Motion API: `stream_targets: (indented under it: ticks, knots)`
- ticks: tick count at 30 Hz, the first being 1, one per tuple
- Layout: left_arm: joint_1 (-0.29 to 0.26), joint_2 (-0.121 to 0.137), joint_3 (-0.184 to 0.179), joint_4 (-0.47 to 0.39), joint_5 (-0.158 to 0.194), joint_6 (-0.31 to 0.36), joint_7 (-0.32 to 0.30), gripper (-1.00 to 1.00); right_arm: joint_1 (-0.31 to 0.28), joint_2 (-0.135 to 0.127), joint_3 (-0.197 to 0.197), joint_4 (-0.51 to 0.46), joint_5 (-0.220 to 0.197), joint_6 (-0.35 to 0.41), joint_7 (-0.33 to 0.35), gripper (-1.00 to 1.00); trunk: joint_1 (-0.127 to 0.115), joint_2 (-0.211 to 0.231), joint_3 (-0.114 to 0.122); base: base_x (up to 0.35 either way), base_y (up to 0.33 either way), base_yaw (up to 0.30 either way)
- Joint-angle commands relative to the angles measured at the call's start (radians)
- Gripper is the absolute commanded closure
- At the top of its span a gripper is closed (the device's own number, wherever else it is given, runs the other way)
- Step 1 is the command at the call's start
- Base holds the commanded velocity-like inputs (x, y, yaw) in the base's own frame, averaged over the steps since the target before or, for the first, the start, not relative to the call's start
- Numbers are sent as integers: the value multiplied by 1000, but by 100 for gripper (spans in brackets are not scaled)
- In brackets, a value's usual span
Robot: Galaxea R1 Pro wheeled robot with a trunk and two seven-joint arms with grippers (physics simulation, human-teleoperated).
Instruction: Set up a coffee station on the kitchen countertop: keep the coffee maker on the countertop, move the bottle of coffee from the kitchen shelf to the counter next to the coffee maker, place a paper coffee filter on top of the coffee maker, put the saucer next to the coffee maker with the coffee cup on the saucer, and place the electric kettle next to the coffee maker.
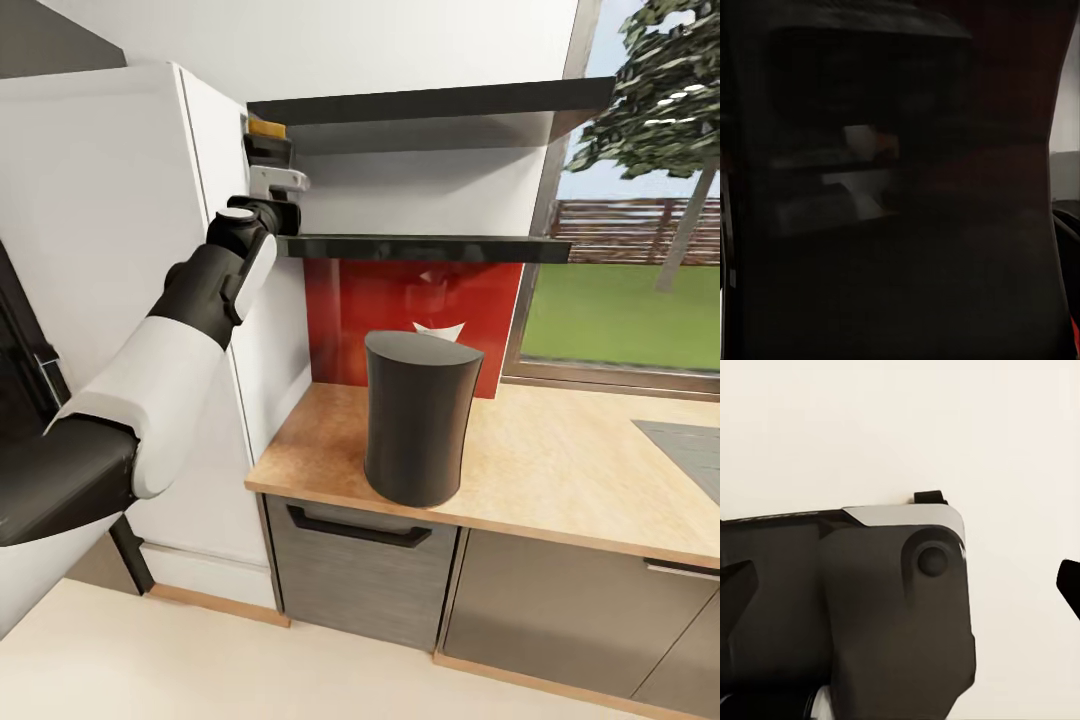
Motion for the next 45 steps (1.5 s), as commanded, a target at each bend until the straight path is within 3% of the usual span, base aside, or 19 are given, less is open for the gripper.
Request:
stream_targets:
  ticks: [1,4,6,8,11,13,15,19,23,28,30,36,45]
  knots:
    - [3,1,-3,-2,3,5,6,100,-1,0,-8,-2,9,-2,-3,-100,1,-2,-2,0,0,0]
    - [65,3,-5,-72,3,5,-13,100,-1,2,-8,-10,9,-2,-3,-100,1,-2,-2,0,0,0]
    - [135,9,-4,-171,2,8,-69,100,-1,2,-8,-12,9,-2,-3,-100,1,-2,-2,0,0,0]
    - [186,36,-4,-276,1,34,-153,100,-1,2,-8,-13,9,-4,-3,-100,1,-2,-2,0,0,0]
    - [259,111,0,-480,3,128,-317,100,-1,2,-8,-12,9,-29,-3,-100,1,-2,-2,0,0,0]
    - [294,151,4,-577,7,174,-379,100,-1,2,-8,-12,9,-39,-3,-100,1,-2,-2,0,0,0]
    - [324,193,6,-661,13,225,-428,100,-1,2,-8,-12,9,-43,-3,-100,1,-2,-2,0,0,0]
    - [407,239,20,-775,17,269,-469,100,0,2,-8,-12,9,-45,-3,-100,1,-2,-2,0,0,0]
    - [540,246,61,-814,17,265,-475,100,-1,2,-9,-12,9,-51,-3,-100,1,-2,-2,0,0,0]
    - [688,246,70,-819,12,243,-469,100,-1,1,-8,-11,9,-85,-3,-100,1,-2,-2,0,0,0]
    - [762,243,71,-815,5,180,-463,100,-1,-1,-8,-8,11,-89,-3,-100,1,-2,-2,0,0,0]
    - [848,235,71,-810,10,126,-443,100,0,-7,-7,-4,12,-90,-3,-100,1,-2,-2,0,0,0]
    - [916,230,71,-808,17,88,-440,100,-1,-8,-10,-5,10,-89,-4,-100,1,-2,-2,0,0,0]
